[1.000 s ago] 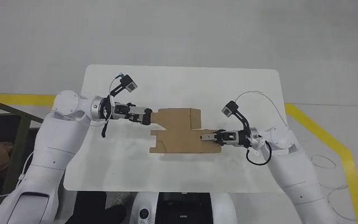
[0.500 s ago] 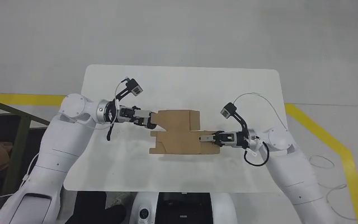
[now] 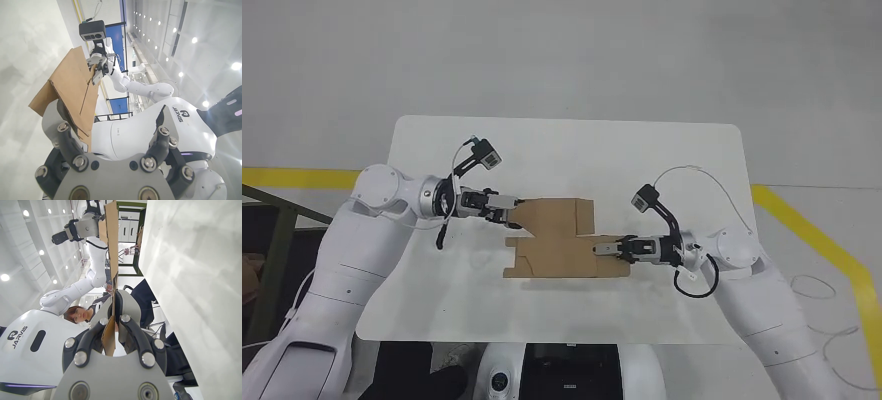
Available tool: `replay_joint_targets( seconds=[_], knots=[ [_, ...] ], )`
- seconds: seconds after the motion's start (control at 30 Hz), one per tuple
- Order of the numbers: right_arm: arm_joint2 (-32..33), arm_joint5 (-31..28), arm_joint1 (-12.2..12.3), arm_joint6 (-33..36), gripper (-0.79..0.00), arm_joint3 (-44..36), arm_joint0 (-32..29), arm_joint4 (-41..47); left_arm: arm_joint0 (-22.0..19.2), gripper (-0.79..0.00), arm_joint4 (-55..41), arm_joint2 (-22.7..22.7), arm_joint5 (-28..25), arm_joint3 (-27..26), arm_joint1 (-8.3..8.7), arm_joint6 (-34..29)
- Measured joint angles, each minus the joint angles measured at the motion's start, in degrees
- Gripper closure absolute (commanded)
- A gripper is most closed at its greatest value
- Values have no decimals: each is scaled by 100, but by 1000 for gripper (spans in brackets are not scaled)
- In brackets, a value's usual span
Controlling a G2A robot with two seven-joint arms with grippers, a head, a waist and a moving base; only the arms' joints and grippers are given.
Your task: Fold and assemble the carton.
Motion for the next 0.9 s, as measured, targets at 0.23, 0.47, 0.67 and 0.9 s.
replay_joint_targets(
  seconds=[0.23,0.47,0.67,0.9],
  knots=[
    [-35,51,16,-47,0,-33,44,-68,-29,-785,111,20,58,-14,2,56],
    [-72,67,29,-112,0,-22,90,-118,-9,-499,310,19,230,-34,24,108],
    [-74,75,44,-153,0,-30,106,-144,49,-391,348,23,353,-42,38,101],
    [-46,90,73,-158,0,-52,107,-171,113,-363,434,32,519,-18,61,59]
  ],
)
